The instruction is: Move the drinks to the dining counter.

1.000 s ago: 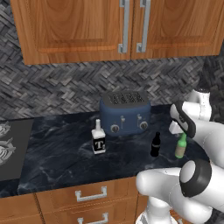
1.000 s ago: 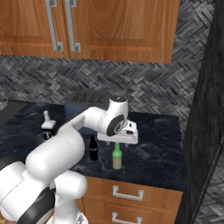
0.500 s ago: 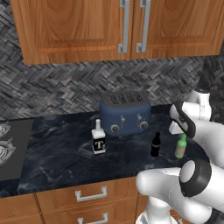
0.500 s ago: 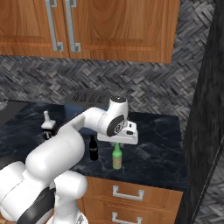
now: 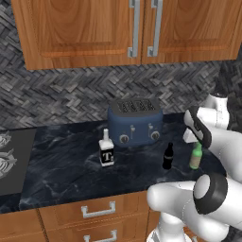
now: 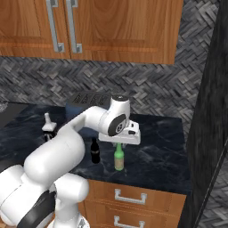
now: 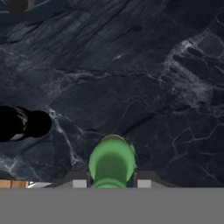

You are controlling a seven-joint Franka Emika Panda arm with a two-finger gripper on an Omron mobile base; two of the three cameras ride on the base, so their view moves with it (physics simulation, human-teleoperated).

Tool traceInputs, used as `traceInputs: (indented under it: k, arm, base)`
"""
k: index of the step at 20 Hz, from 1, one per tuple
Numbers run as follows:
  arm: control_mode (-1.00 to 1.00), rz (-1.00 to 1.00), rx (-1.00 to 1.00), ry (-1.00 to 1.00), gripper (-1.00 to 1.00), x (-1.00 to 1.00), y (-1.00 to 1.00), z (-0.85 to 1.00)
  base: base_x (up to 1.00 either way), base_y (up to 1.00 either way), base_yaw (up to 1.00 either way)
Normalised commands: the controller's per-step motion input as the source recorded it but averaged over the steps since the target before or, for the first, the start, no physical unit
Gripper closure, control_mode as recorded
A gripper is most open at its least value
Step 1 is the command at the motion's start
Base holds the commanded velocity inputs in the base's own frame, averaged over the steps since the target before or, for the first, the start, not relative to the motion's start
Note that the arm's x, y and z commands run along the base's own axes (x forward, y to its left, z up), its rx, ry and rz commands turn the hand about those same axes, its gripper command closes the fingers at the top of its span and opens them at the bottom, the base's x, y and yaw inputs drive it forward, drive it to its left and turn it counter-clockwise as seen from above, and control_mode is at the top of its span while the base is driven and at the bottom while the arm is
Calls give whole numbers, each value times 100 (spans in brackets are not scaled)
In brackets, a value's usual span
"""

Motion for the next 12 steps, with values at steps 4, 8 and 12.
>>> traceInputs:
  k: [4,8,12]
  arm:
    - [-100,0,0,0,100,-8,1,51]
    - [-100,0,0,4,100,-11,1,41]
    - [-100,0,0,4,100,-17,10,29]
  base:
    - [0,0,0]
    - [0,0,0]
    - [0,0,0]
